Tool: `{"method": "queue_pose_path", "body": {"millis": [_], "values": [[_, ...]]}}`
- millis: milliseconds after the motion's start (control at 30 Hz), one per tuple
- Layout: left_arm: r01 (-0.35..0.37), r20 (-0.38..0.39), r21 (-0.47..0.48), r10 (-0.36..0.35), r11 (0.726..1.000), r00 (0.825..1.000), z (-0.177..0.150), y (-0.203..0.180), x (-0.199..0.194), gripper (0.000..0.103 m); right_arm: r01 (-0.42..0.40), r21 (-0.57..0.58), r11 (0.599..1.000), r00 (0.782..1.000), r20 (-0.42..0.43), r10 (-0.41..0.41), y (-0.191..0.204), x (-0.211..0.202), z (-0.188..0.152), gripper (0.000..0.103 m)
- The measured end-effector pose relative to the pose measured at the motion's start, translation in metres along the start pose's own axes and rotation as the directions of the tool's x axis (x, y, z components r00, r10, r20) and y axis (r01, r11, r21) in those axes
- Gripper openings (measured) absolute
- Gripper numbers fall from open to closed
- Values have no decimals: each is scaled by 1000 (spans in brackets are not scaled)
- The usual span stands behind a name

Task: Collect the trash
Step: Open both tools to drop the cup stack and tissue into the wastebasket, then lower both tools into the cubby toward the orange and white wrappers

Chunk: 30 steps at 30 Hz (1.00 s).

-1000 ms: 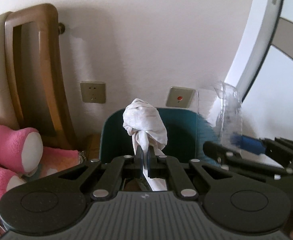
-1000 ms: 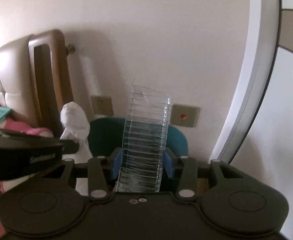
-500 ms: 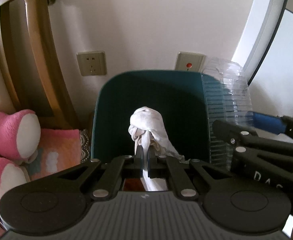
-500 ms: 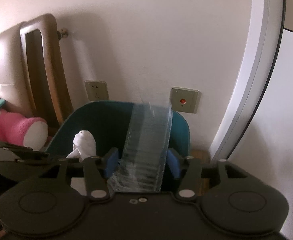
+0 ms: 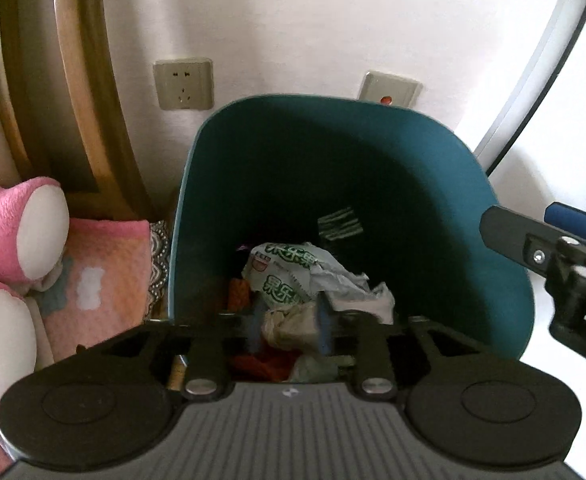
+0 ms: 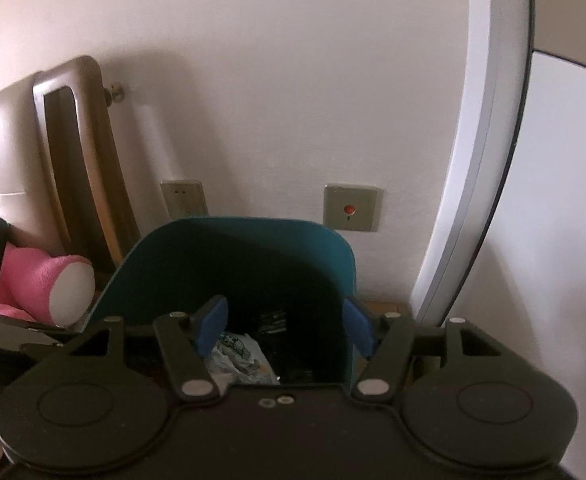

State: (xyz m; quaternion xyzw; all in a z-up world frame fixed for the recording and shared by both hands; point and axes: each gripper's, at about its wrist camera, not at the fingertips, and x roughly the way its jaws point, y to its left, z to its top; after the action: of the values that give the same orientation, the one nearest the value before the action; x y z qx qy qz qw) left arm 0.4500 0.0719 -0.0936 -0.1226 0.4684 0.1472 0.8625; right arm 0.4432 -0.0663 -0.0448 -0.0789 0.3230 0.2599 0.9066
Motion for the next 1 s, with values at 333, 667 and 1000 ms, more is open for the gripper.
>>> {"method": "queue_pose_path", "body": {"millis": [333,667,1000], "values": [[51,92,16,-52,999,994,-11,-1,-38,72,-14,27,1000,999,37,13,0,-34,-8,70],[94,134,25,-97,995,986,-42,8,-88,72,-29,34,999,995,94,26,7,-85,-31,78],[125,183,34,-129,992,975,-88,24,-139,79,-79,34,996,992,105,75,25,-129,-69,84]]}}
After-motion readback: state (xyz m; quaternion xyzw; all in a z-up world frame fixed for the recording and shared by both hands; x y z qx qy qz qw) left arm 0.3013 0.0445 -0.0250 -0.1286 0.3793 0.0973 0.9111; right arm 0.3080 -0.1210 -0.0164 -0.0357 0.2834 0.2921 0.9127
